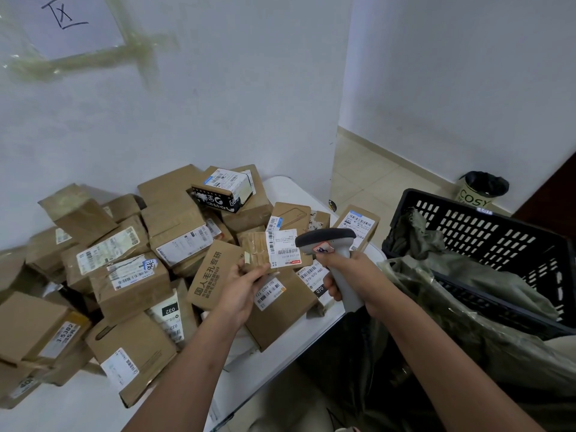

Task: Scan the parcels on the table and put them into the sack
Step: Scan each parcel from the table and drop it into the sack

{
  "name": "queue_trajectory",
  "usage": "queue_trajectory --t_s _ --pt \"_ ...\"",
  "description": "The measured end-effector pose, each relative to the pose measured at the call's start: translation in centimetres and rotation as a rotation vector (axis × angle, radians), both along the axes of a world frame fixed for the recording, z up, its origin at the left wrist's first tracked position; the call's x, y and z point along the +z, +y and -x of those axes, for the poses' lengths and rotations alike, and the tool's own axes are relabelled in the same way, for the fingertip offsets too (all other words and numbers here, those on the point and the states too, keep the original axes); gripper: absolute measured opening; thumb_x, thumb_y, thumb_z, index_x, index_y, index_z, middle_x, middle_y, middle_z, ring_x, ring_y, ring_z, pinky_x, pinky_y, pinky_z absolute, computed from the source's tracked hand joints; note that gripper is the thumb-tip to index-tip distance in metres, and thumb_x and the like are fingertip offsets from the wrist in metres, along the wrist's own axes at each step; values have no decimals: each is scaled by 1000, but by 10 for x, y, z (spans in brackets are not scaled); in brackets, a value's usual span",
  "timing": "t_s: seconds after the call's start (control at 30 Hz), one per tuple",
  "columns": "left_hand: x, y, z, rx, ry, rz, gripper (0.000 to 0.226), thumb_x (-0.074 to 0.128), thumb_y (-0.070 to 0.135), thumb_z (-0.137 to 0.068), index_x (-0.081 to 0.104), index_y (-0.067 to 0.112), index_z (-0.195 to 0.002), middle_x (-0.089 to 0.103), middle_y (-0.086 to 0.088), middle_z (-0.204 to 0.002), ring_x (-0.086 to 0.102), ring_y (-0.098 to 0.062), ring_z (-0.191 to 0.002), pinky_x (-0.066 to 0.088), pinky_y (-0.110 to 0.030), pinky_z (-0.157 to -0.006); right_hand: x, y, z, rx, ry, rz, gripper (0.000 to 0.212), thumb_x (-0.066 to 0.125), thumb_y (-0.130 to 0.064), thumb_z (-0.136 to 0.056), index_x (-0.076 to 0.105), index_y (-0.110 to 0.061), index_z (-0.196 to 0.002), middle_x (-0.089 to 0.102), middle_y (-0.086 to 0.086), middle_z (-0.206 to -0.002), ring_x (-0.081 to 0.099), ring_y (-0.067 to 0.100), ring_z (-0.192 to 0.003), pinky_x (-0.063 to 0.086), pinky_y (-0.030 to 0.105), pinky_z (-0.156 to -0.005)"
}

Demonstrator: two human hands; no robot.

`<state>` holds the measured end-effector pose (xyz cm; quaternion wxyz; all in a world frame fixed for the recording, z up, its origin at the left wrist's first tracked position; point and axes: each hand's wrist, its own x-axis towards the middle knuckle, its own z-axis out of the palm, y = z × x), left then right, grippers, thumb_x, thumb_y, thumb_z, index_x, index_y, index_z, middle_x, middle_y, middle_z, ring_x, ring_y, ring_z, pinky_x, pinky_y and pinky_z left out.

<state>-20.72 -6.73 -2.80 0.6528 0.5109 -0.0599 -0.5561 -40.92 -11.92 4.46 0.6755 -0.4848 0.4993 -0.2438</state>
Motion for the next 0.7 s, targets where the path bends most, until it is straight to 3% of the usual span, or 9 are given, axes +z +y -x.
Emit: queue_trajectory --t_s 0.17,0.33,0.57,0.63,0.7 --pt "-1 1 0 1 20 2 48 63 -9 -86 46 3 -130 68 -21 -117 73 -26 -97 61 -27 -70 0 -1 2 7 11 10 17 66 -26 -92 62 -12 -83 61 11 -60 54 18 -47 44 26 -47" --pt "1 0 2 7 8 -3 47 63 -10 -87 46 1 -129 71 -18 -109 75 -21 -86 59 -22 -64 -1 0 4 0 6 -5 17 66 -27 -91 62 -11 -90 62 10 -61 55 18 -48 44 26 -47" --pt "-3 -1 1 -15 0 -20 53 64 -9 -86 43 3 -133 70 -19 -113 73 -25 -93 59 -25 -66 -3 0 8 -18 -15 -11 18 66 -26 -92 62 -9 -90 61 10 -60 54 18 -47 44 25 -46" --pt "-7 0 1 -41 -18 -29 57 66 -6 -85 42 5 -136 71 -17 -114 72 -25 -99 61 -28 -71 -5 0 11 -28 -24 -26 18 66 -26 -91 62 -8 -92 61 11 -61 54 18 -47 44 25 -45" --pt "-11 1 1 -72 -58 -37 58 68 -3 -85 43 6 -137 70 -14 -117 70 -24 -105 59 -33 -87 -9 0 17 -40 -29 -56 20 67 -26 -91 63 -7 -94 61 11 -61 54 18 -47 44 25 -45"
